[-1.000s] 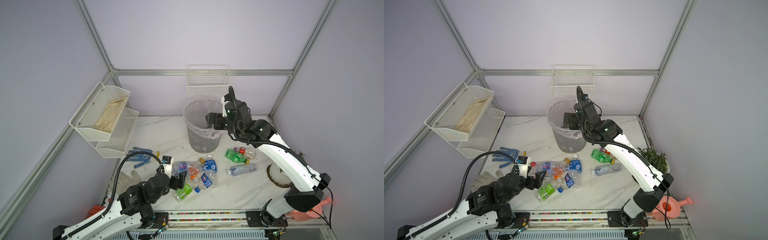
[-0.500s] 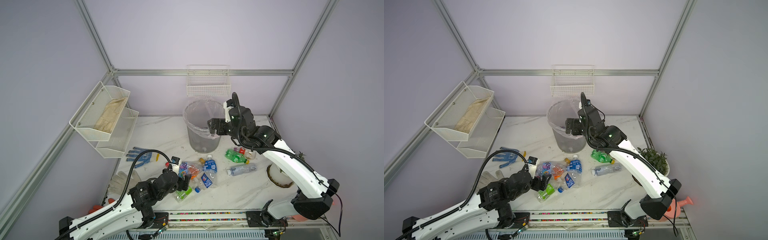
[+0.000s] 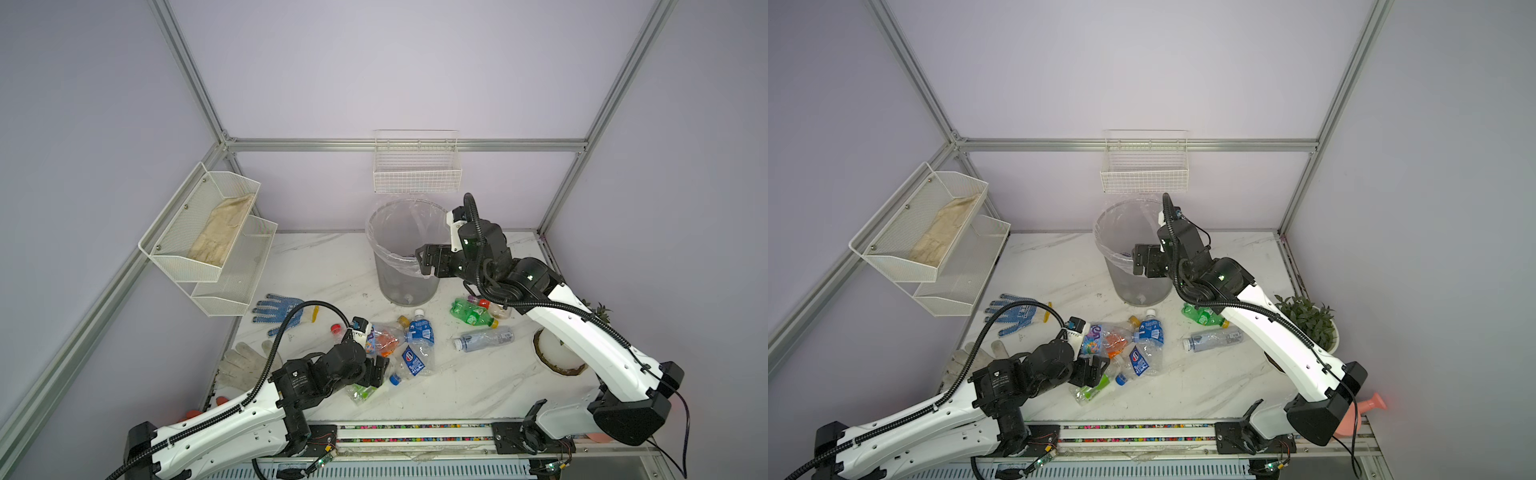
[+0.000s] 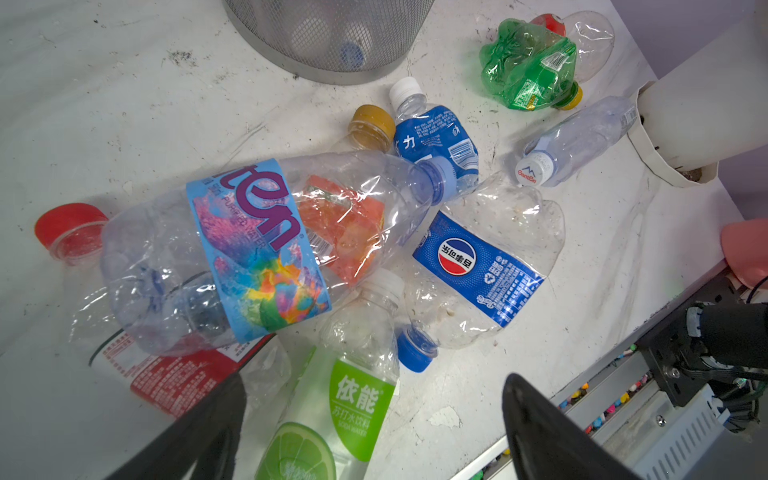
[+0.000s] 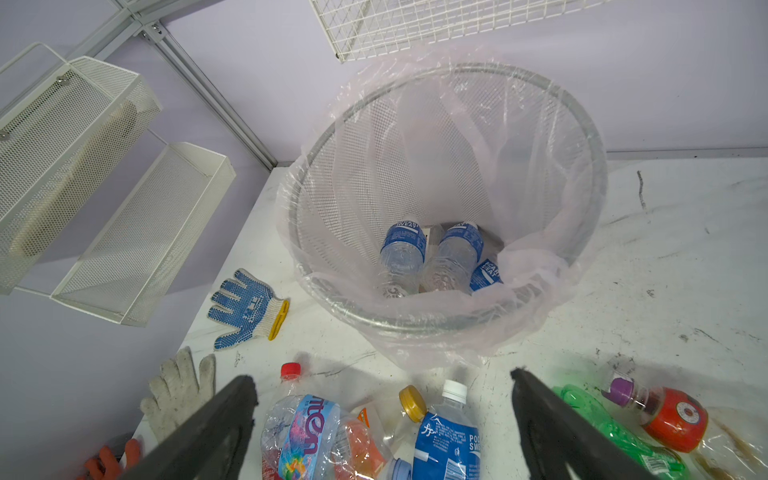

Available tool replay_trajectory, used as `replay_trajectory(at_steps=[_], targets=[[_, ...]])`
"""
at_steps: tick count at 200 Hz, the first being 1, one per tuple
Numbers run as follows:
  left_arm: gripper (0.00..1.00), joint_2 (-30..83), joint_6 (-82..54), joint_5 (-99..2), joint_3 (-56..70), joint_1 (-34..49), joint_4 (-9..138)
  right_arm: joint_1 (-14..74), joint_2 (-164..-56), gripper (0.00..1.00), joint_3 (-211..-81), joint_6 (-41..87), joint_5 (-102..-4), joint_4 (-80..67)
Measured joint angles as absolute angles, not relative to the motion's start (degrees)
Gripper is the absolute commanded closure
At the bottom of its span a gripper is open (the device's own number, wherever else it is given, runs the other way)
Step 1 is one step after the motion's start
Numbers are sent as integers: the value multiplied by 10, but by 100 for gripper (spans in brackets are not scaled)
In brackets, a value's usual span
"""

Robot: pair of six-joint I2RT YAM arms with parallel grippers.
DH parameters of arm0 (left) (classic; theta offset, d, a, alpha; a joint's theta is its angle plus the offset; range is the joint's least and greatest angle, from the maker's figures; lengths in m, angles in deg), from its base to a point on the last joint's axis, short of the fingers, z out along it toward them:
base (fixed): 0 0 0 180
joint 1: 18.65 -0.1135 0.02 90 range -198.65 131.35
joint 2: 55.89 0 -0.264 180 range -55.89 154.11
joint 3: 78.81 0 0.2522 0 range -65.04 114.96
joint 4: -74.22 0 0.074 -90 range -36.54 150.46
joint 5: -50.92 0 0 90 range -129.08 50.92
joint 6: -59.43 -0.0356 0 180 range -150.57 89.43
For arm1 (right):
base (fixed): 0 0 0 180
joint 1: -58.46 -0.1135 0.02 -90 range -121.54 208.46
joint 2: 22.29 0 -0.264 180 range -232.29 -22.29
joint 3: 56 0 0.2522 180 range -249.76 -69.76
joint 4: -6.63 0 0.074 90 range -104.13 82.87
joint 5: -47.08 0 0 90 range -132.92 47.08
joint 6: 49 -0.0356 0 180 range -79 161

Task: Throw the plastic bottles in the bin
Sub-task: 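Lower left gripper onto green-labelled bottle while right gripper hovers beside bin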

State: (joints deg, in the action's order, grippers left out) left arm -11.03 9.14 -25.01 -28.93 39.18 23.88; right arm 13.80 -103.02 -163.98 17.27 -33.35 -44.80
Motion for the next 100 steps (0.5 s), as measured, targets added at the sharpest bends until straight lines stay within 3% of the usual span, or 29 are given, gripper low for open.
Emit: replay_trajectory(at_steps=[100], targets=[[4, -70, 120, -287, -317, 392, 241, 138, -995, 3, -1588, 166, -350, -434]])
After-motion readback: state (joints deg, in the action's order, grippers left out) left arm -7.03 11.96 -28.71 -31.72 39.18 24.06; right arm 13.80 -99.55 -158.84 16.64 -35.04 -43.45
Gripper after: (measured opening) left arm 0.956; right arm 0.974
